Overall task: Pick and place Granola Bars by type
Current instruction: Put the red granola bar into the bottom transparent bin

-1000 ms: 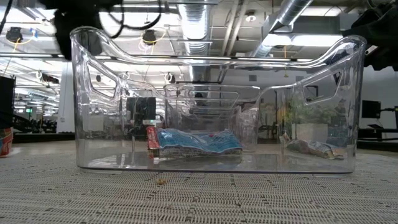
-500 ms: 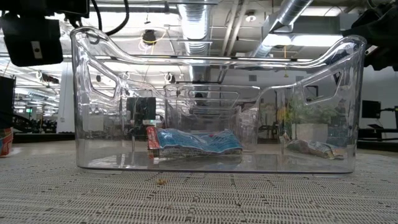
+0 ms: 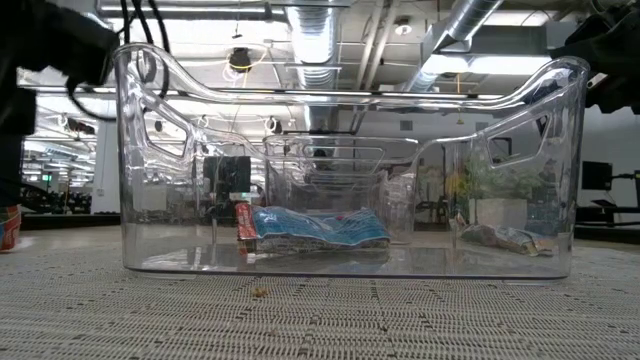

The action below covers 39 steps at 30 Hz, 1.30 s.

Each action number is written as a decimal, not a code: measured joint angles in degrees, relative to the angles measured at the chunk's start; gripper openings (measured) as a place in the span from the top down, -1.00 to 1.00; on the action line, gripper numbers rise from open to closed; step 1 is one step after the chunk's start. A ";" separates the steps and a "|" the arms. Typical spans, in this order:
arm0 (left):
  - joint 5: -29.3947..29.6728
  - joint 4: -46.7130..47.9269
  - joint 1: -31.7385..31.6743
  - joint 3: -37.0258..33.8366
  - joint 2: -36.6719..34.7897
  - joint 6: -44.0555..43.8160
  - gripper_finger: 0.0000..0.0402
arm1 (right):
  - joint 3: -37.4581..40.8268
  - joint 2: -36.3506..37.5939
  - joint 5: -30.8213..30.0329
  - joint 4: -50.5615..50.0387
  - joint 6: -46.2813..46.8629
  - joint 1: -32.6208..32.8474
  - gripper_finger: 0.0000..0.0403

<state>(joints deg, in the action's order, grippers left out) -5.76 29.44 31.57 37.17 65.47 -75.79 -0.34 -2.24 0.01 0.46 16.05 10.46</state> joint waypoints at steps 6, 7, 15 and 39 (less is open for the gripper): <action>-1.83 4.87 2.23 3.33 9.04 -5.90 0.34 | 0.00 0.00 0.00 -0.01 0.01 -0.02 -0.24; -1.93 6.01 2.70 3.93 10.58 -6.28 0.34 | 0.00 0.00 -0.02 0.01 0.01 -0.02 -0.24; -1.25 10.16 4.18 6.23 16.40 -7.13 0.34 | 0.00 0.00 -0.01 0.01 0.00 -0.01 -0.24; 1.52 9.70 3.63 5.75 16.31 -1.06 0.20 | 0.00 0.00 -0.02 -0.01 0.00 0.00 -0.24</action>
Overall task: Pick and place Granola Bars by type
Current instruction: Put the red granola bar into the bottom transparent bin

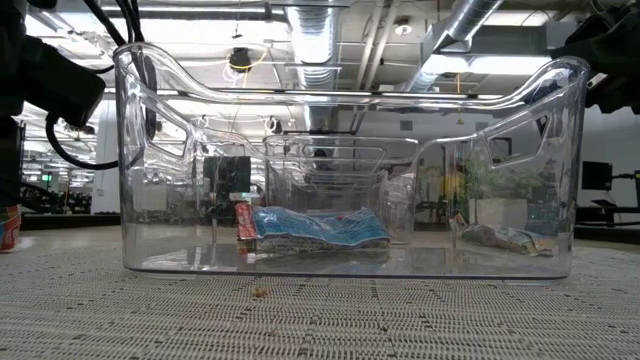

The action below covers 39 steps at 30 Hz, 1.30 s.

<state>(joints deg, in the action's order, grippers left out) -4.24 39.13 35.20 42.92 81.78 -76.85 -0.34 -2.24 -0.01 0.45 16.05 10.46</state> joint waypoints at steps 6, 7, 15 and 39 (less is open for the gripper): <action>-0.64 -0.02 0.00 -0.02 0.00 0.25 -0.09 | 0.00 0.00 0.00 0.00 0.02 -0.02 -0.24; -1.05 -0.02 0.00 -0.02 0.00 0.48 -0.13 | 0.00 0.00 0.00 0.00 0.01 0.00 -0.24; -4.26 -2.35 0.00 -0.07 4.14 3.83 -0.21 | 0.00 0.00 0.00 0.00 0.02 -0.02 -0.24; -2.45 -2.64 -0.72 -0.18 6.73 1.67 0.51 | 0.00 0.00 0.00 0.00 0.02 -0.02 -0.24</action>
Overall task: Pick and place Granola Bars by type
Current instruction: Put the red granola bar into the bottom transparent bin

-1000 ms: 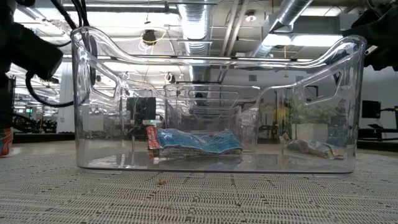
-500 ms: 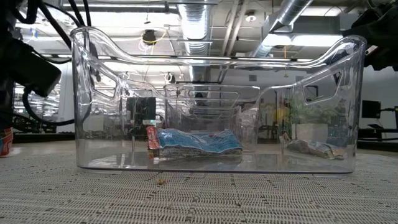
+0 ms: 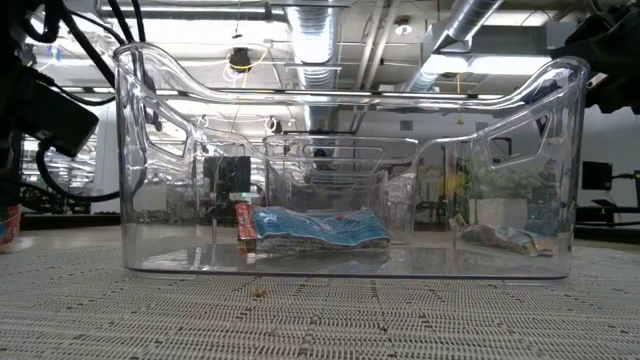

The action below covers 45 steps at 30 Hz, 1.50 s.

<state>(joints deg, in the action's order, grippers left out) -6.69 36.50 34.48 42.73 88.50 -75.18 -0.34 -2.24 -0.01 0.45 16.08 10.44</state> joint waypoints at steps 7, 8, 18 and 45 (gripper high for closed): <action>5.25 -8.97 -0.09 0.04 -6.17 2.43 0.57 | 0.00 0.00 0.00 0.00 -0.02 0.01 -0.24; 5.86 -10.32 -0.18 0.03 -7.43 2.70 0.57 | 0.00 0.00 0.00 0.00 0.00 0.00 -0.24; 13.12 -14.34 -2.09 0.03 -20.73 6.30 0.57 | -0.01 0.00 0.02 0.00 -0.01 0.01 -0.24; 24.25 -45.36 -13.10 0.26 -21.71 19.35 0.57 | 0.00 0.00 0.00 0.00 -0.01 0.00 -0.24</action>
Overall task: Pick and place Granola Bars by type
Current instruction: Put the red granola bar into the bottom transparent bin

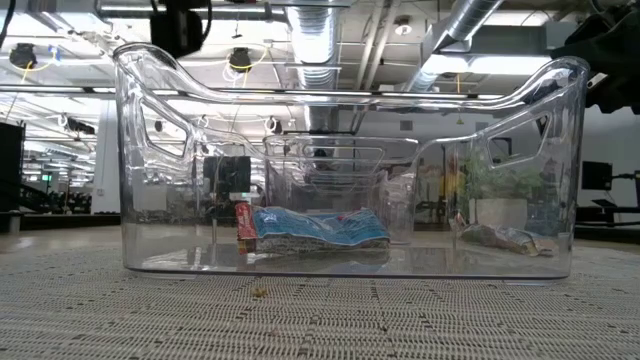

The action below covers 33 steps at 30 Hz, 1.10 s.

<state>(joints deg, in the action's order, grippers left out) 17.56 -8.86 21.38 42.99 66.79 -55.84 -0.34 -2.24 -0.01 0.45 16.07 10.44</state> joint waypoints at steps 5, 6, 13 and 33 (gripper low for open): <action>-7.24 0.37 -2.36 4.76 7.00 3.89 0.57 | -0.01 0.00 0.00 0.00 -0.01 0.00 -0.24; -8.89 0.27 -2.84 6.20 8.73 5.51 0.57 | 0.00 0.00 0.00 0.00 -0.01 0.01 -0.24; -18.43 5.66 -5.45 18.32 20.94 19.76 0.57 | 0.00 0.00 0.00 0.00 0.00 0.00 -0.24; -21.29 37.04 -6.12 33.83 36.53 39.00 0.57 | -0.01 0.00 0.01 0.00 -0.01 0.01 -0.24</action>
<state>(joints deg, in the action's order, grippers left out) -3.73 28.17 15.27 76.82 103.33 -16.84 -0.35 -2.24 0.00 0.45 16.05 10.45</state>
